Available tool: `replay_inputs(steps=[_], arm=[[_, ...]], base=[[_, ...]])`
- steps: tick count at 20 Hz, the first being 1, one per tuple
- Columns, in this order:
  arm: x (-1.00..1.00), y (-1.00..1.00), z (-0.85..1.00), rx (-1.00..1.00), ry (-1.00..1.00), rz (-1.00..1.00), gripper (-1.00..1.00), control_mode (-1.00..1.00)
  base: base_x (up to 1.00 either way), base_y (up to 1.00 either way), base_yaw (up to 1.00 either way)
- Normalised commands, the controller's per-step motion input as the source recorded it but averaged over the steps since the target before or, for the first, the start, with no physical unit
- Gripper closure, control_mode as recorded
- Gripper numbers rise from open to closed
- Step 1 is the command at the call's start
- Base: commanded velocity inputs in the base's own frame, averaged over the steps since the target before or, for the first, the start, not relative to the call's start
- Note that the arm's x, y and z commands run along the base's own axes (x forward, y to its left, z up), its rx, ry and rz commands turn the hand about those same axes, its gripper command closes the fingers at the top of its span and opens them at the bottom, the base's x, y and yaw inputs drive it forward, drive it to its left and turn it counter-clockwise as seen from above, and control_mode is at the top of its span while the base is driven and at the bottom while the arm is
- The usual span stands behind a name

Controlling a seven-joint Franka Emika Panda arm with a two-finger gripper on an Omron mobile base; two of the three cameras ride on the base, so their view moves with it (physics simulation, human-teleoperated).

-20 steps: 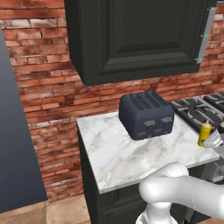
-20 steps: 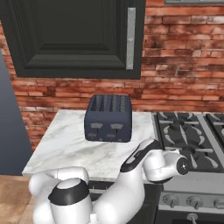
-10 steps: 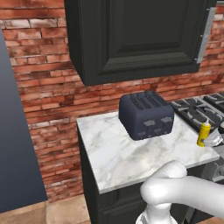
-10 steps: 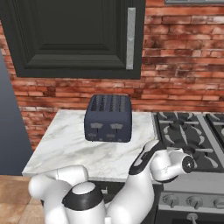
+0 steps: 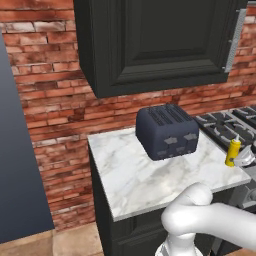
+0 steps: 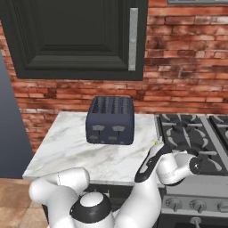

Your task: Take 2 condiments from the cabinet and move them on the counter near the stove.Make sure the condiments are lined up with each other, next to each other.

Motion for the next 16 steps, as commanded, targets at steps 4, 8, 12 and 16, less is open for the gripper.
replay_inputs(steps=[4, 8, 12, 16], arm=[[-0.06, 0.09, -0.36, 0.0, 0.0, 0.02, -1.0, -1.0], [0.0, 0.0, -0.17, 0.0, -0.02, 0.0, -1.0, -1.0], [0.0, 0.0, -0.06, 0.0, -0.02, 0.0, -1.0, -1.0], [-0.02, 0.0, 0.0, 0.0, -0.06, 0.0, -1.0, -1.0]], base=[[0.0, 0.0, 0.0], [0.0, 0.0, 0.0], [0.0, 0.0, 0.0], [0.0, 0.0, 0.0]])
